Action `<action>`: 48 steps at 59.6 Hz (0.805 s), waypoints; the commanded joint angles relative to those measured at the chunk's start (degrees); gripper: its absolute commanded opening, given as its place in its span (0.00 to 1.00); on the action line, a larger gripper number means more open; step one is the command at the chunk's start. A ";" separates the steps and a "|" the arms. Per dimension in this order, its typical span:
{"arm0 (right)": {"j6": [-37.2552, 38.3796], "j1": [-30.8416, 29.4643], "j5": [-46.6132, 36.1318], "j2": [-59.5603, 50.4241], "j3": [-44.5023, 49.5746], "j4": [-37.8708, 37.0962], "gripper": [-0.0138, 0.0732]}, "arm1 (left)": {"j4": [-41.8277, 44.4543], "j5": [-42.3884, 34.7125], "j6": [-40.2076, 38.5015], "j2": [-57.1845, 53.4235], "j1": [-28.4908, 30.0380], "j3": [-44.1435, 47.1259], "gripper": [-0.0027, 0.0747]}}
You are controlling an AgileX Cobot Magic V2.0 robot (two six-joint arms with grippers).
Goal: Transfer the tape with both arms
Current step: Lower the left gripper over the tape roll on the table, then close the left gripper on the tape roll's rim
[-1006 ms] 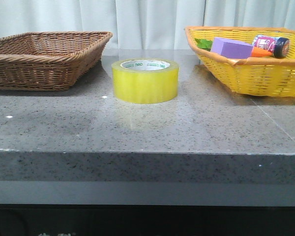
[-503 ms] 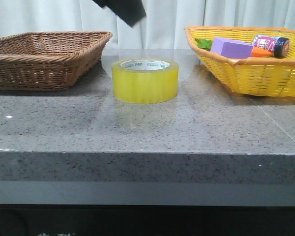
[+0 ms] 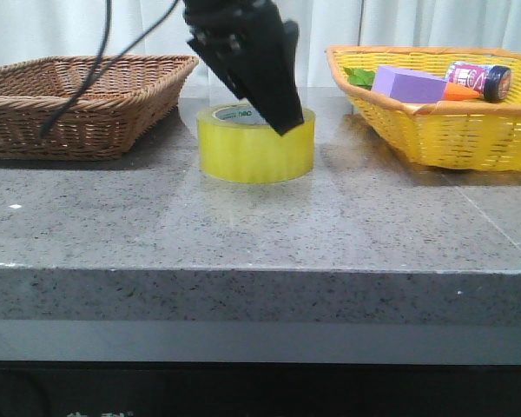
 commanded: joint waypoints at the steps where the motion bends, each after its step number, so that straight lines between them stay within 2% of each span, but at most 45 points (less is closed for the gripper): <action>1: -0.49 -0.24 -3.62 -0.18 -1.47 -0.41 0.63 | -1.07 -1.50 0.43 -1.47 -0.37 -2.18 0.77; 20: -0.49 -0.24 -3.62 -0.18 -1.47 -0.41 0.63 | -1.07 -2.62 1.06 2.29 -0.37 -2.18 0.75; 25: -0.49 -0.24 -3.62 -0.18 -1.47 -0.41 0.63 | -1.07 -2.62 1.06 2.29 -0.37 -2.18 0.66; 28: -0.49 -0.24 -3.62 -0.18 -1.47 -0.41 0.63 | -1.07 -2.62 1.06 2.29 -0.37 -2.18 0.55; 37: -0.49 -0.24 -3.62 -0.18 -1.47 -0.41 0.63 | -1.07 -2.39 1.06 2.29 -0.37 -2.24 0.33; 42: -0.49 -0.24 -3.62 -0.18 -1.47 -0.41 0.63 | -1.07 -1.99 1.06 2.29 -0.37 -2.84 0.27; 48: -0.49 -0.24 -3.62 -0.18 -1.47 -0.41 0.63 | -1.07 -0.91 1.06 2.29 -0.37 -4.00 0.26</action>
